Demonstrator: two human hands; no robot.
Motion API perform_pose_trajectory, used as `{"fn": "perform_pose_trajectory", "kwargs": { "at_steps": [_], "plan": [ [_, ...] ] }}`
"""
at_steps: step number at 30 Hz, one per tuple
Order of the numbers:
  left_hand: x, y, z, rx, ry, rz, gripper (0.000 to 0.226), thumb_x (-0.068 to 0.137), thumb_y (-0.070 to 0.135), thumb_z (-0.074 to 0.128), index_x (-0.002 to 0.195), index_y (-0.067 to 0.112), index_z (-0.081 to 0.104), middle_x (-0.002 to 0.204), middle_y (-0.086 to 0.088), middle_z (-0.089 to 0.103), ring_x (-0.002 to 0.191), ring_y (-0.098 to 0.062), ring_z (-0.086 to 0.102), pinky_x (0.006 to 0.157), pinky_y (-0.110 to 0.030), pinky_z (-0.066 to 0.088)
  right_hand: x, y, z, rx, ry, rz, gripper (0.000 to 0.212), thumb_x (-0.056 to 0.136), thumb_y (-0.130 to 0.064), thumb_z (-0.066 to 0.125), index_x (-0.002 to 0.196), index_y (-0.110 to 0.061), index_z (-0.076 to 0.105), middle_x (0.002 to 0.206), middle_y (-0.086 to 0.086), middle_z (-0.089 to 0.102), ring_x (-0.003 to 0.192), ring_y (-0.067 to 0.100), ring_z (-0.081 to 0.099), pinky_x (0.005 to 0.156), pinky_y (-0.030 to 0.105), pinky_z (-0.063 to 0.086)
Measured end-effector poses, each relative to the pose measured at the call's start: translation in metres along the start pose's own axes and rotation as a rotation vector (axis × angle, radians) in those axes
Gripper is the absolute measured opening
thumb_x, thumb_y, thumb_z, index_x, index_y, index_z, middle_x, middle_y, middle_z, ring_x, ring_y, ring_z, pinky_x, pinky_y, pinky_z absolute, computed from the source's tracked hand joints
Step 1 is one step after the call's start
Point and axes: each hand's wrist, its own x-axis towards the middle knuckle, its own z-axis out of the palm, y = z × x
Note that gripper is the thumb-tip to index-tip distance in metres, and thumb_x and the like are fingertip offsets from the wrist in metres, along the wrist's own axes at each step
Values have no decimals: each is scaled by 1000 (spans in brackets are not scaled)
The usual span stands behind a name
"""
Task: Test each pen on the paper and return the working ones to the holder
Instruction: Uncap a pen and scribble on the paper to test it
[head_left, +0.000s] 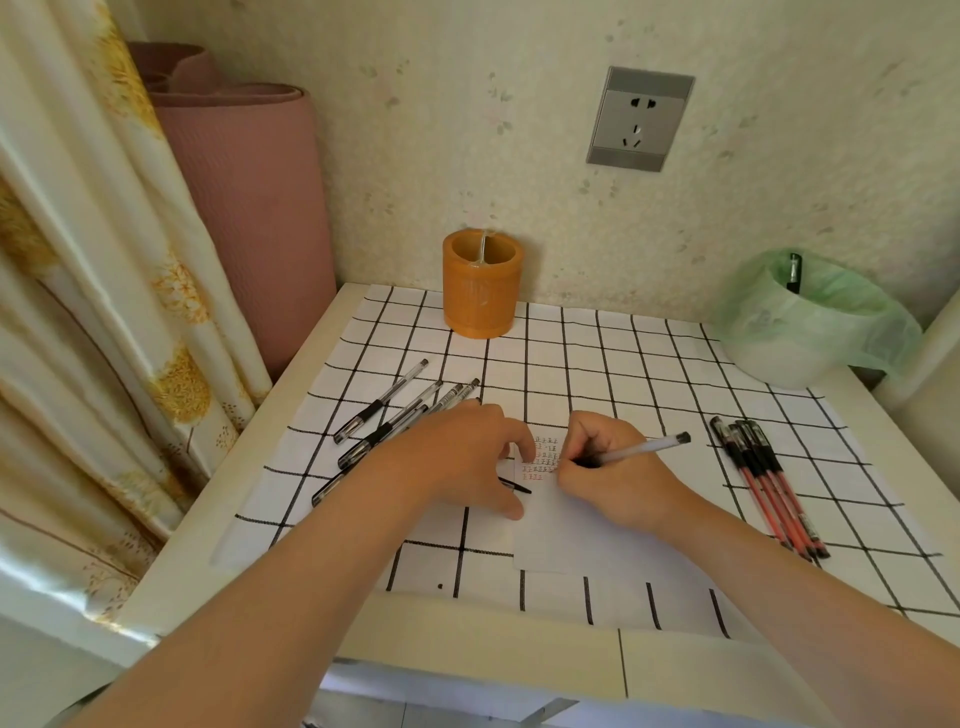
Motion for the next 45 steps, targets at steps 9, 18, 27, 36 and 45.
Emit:
{"fn": "perform_pose_trajectory", "kwargs": {
  "at_steps": [9, 18, 27, 36, 45],
  "plan": [
    [0, -3, -3, -34, -30, 7, 56, 72, 50, 80, 122, 44, 57, 106, 16, 53, 105, -9, 46, 90, -34, 47, 4, -6, -4, 229, 165, 94, 11, 93, -5, 64, 85, -4, 57, 65, 14, 64, 44, 21, 48, 40, 24, 35],
    [0, -10, -3, -71, 9, 24, 34, 84, 31, 76, 116, 35, 66, 107, 16, 54, 102, -7, 55, 85, -23, 48, 4, -8, -9, 235, 161, 165, 3, 91, -2, 64, 91, -4, 62, 79, 18, 73, 56, 29, 61, 42, 29, 42],
    [0, -3, -5, -14, -15, 25, 46, 82, 43, 73, 126, 43, 59, 104, 13, 53, 102, -12, 51, 86, -32, 48, -2, -2, -3, 61, 121, 83, 14, 92, -6, 64, 80, -6, 58, 62, 13, 67, 44, 22, 55, 44, 27, 44],
    [0, -1, -3, 10, -1, 13, 57, 72, 51, 79, 124, 44, 56, 104, 14, 52, 104, -10, 48, 85, -32, 46, -2, 8, -2, 47, 66, 51, 24, 81, 4, 68, 68, -9, 54, 54, -1, 55, 45, 17, 46, 42, 26, 35],
    [0, -2, 0, 7, 6, 11, 57, 72, 52, 78, 124, 45, 55, 103, 16, 51, 105, -10, 46, 89, -36, 48, -2, 9, -1, 3, 43, -15, 24, 79, 5, 68, 67, -11, 54, 59, -10, 59, 49, 7, 45, 45, 25, 34]
  ]
}}
